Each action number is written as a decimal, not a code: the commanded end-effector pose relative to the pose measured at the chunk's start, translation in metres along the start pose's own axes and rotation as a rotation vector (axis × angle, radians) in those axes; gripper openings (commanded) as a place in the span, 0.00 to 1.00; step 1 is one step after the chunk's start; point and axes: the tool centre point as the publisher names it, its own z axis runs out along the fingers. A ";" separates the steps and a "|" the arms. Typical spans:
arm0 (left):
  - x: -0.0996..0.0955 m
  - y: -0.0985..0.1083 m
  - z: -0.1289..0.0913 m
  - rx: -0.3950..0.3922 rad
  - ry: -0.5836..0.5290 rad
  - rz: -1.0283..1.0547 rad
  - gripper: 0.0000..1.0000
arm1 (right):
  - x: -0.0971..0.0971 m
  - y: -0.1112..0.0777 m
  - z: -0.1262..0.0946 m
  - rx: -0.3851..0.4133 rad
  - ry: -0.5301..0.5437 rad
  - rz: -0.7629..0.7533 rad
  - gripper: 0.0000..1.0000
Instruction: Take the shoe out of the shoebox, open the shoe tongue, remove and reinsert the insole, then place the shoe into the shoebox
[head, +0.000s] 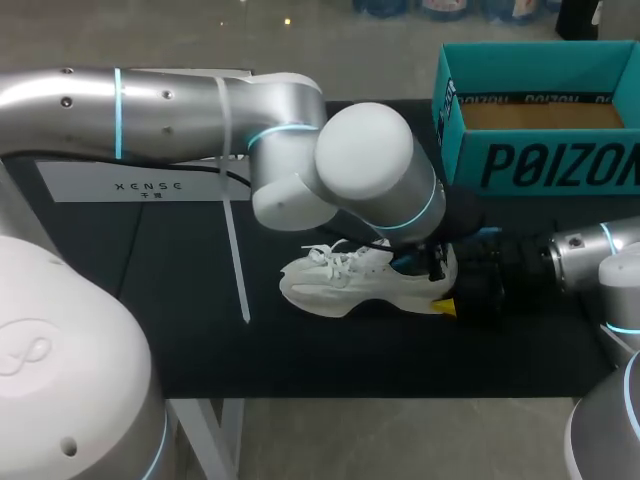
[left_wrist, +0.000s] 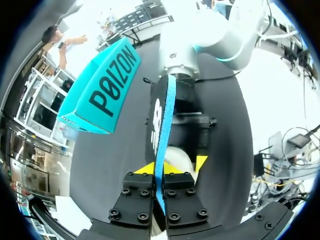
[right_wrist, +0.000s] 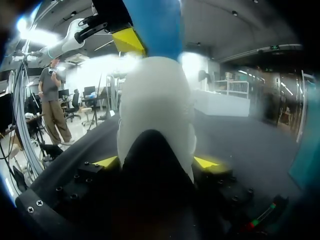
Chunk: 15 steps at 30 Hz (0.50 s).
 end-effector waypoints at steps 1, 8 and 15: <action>-0.002 -0.001 -0.024 0.034 0.013 -0.022 0.00 | -0.001 -0.005 0.004 0.002 -0.001 0.001 0.00; -0.030 -0.020 -0.083 0.181 0.084 -0.098 0.00 | -0.001 -0.005 0.004 0.002 -0.001 0.001 0.00; -0.061 -0.032 -0.152 0.421 0.175 -0.089 0.00 | -0.001 -0.005 0.004 0.002 -0.001 0.001 0.00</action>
